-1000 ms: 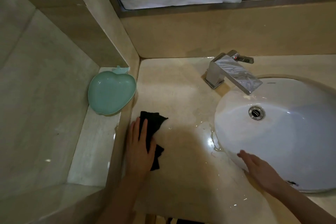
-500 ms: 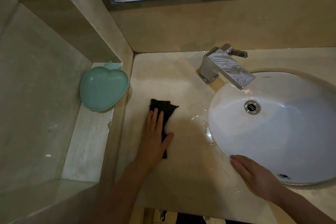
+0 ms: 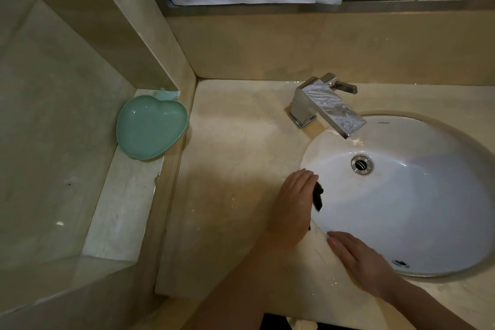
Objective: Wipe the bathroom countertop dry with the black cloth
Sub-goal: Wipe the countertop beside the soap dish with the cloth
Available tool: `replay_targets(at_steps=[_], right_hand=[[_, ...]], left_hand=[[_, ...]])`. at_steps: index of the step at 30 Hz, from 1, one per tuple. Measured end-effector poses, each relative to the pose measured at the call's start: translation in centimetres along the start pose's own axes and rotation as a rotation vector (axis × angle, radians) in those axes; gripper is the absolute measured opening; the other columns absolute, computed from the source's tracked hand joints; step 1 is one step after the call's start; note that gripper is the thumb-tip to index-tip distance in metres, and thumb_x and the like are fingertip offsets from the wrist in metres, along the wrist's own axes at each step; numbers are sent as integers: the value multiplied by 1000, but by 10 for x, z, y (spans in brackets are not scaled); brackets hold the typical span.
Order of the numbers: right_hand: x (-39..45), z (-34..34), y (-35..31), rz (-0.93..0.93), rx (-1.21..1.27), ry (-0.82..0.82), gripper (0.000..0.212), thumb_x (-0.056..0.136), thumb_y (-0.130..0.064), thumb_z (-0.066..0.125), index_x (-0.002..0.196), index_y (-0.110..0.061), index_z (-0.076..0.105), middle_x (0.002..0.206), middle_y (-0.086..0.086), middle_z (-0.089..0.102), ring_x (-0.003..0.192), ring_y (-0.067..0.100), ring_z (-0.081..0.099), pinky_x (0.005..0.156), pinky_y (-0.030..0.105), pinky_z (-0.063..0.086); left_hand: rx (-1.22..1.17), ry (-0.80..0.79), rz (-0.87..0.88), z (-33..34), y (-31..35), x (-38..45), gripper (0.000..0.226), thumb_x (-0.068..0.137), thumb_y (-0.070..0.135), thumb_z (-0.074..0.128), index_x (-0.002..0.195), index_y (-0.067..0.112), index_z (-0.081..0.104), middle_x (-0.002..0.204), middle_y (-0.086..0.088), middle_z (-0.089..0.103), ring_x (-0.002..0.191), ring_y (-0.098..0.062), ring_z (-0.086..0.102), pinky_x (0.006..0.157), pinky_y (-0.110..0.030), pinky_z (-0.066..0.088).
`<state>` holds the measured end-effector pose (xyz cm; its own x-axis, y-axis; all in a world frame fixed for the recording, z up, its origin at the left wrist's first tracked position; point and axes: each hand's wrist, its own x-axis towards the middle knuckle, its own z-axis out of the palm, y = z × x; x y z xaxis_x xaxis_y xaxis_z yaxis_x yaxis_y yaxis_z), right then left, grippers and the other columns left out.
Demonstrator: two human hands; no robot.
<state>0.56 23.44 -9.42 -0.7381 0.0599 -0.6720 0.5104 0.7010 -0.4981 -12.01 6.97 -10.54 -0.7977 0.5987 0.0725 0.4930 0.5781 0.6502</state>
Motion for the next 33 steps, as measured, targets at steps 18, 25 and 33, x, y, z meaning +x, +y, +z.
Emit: replay_targets(at_steps=[18,25,33], right_hand=[[-1,2,2,-15,-27,26,86,80,-84,10,135,-34,53,137,-18,52,121,7,49,95,27,33],[-2,5,2,-6,-43,42,79,85,-79,12,134,-34,54,138,-16,53,123,9,50,96,31,33],[-3,6,-1,-21,-29,41,90,76,-80,6,135,-33,55,136,-14,55,122,11,51,97,32,36]], left_hand=[[180,170,-531,-105,-106,-148,67,96,43,36,158,24,19,167,-1,8,153,-18,3,123,-43,14],[150,163,-481,-78,-84,-137,65,101,24,38,159,15,10,167,0,-4,153,-16,-8,123,-38,2],[131,101,-306,-15,-17,-100,60,100,21,23,157,10,9,166,-8,-1,153,-23,-1,124,-39,11]])
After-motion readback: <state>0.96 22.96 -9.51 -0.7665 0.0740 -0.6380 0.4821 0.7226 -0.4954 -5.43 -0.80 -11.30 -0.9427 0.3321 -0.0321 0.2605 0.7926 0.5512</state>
